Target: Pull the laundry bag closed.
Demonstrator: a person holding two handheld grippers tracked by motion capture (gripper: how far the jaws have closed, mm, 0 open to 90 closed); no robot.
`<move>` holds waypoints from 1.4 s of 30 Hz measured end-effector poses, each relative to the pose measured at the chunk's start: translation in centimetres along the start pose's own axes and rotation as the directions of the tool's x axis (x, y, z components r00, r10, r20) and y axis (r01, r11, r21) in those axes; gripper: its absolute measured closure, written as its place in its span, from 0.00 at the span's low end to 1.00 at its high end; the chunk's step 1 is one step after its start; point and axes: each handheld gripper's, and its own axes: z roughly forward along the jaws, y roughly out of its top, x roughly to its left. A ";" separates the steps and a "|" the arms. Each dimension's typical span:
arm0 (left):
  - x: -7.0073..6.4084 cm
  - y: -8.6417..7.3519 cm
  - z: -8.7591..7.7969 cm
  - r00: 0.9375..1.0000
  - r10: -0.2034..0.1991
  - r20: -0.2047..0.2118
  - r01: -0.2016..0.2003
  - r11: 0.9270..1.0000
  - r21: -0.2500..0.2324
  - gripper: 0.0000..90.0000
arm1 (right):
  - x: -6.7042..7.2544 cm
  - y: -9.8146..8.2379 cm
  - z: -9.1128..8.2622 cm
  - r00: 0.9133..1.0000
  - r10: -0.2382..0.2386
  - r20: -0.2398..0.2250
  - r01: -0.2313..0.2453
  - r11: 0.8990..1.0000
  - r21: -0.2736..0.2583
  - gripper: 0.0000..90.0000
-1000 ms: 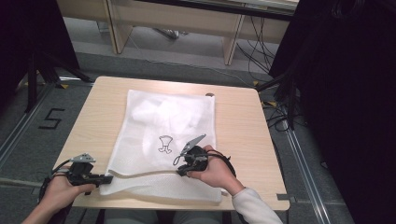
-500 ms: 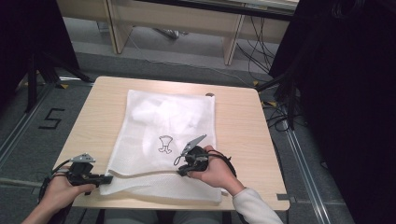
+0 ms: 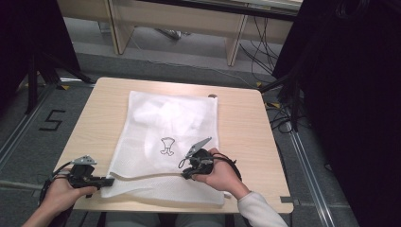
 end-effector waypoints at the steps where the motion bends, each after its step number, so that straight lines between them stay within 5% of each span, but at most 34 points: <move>1: 0.0 0.0 0.0 1.000 -0.001 0.000 0.001 1.000 -0.001 0.95 | 0.0 0.0 0.0 1.000 -0.001 0.000 0.001 1.000 0.000 0.92; 8: 0.0 0.0 0.0 1.000 -0.001 0.000 0.001 1.000 -0.001 0.95 | -0.2 -0.1 0.0 0.999 -0.032 -0.004 0.032 0.999 -0.003 0.92; 23: -0.1 -0.1 0.1 1.000 -0.004 -0.005 0.004 1.000 -0.024 0.95 | -0.6 -0.7 -0.3 1.000 -0.023 -0.001 0.023 1.000 -0.007 0.92; 24: 0.0 0.0 0.0 1.000 -0.002 -0.007 0.002 1.000 -0.005 0.95 | -0.4 -0.8 -0.6 1.000 0.012 0.009 -0.012 1.000 0.004 0.92; 33: -0.1 -0.1 0.2 1.000 -0.002 -0.006 0.002 1.000 -0.023 0.95 | -0.7 -1.2 -0.6 1.000 -0.003 0.007 0.003 1.000 -0.005 0.92; 35: -0.1 -0.1 0.2 1.000 -0.001 -0.006 0.001 1.000 -0.021 0.95 | -0.7 -1.2 -0.6 1.000 -0.004 0.008 0.004 1.000 -0.006 0.92; 36: 0.2 0.0 -0.1 1.000 0.026 -0.004 -0.026 1.000 0.018 0.95 | -0.7 -1.2 -0.7 1.000 -0.001 0.008 0.001 1.000 -0.004 0.92; 38: 0.0 -0.1 0.2 1.000 -0.003 -0.008 0.003 1.000 -0.023 0.95 | -0.7 -1.2 -0.7 1.000 -0.002 0.008 0.002 1.000 -0.003 0.92; 42: 0.0 -0.1 0.1 1.000 0.000 -0.006 0.000 1.000 -0.017 0.95 | -0.8 -1.3 -0.8 1.000 0.002 0.007 -0.002 1.000 -0.003 0.92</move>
